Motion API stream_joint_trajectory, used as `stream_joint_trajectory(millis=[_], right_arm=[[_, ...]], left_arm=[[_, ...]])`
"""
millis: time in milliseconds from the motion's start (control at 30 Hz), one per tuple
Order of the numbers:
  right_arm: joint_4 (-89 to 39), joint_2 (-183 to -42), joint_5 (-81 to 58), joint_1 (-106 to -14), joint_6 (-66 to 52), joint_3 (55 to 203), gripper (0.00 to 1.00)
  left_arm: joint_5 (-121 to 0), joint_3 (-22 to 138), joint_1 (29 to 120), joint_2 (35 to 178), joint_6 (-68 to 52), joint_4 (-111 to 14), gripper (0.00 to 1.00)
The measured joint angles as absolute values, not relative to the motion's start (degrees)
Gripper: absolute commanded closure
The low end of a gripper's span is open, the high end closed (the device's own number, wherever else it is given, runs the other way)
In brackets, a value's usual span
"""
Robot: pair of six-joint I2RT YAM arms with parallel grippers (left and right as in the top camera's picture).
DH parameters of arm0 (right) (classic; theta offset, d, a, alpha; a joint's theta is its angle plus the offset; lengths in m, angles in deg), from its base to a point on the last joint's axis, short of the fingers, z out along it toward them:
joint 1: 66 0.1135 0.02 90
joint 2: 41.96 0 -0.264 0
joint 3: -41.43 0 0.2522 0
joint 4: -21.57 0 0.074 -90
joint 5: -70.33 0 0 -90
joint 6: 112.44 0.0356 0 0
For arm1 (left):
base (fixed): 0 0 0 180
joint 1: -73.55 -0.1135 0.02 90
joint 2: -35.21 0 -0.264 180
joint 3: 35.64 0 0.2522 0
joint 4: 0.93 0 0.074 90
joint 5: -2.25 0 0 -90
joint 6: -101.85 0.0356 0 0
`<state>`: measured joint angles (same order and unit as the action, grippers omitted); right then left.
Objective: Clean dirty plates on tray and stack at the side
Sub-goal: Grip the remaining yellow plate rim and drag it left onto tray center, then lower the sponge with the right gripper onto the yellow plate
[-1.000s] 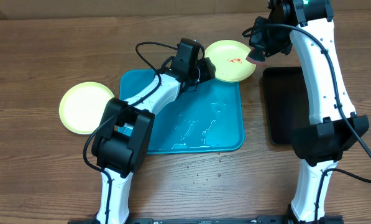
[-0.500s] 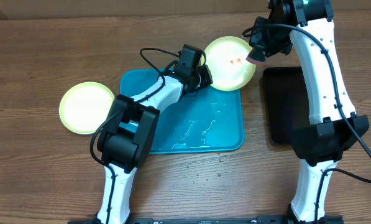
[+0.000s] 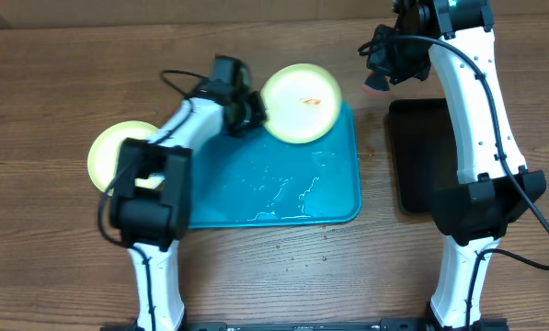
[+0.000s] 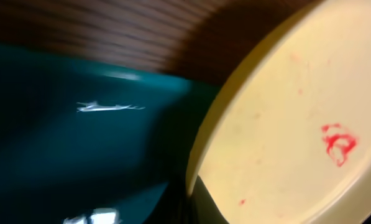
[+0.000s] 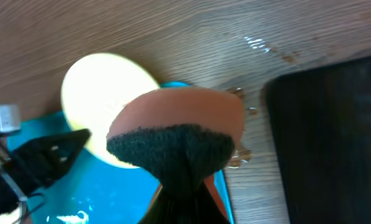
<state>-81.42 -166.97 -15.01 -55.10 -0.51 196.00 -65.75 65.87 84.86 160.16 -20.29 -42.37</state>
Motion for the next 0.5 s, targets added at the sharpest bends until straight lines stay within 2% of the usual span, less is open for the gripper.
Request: stream_joint_trajectory(millis=[133,333,500], right_arm=[[-81.42,-166.97,-13.50,-53.73,-1.74,196.00,0.96],[-81.73,-166.97,-12.54,-49.46,-2.70,195.20,0.96],[-80.64,-166.97,-10.55,-45.27,-3.00,190.08,0.96]], left_arm=[[-67.87,65.89,81.14,155.85,-10.74,-52.93,0.96],[-69.40,65.93,81.38,153.27,1.81,-64.82,0.96],[-69.77,65.93,81.45,153.27,6.13,-69.93,0.96]])
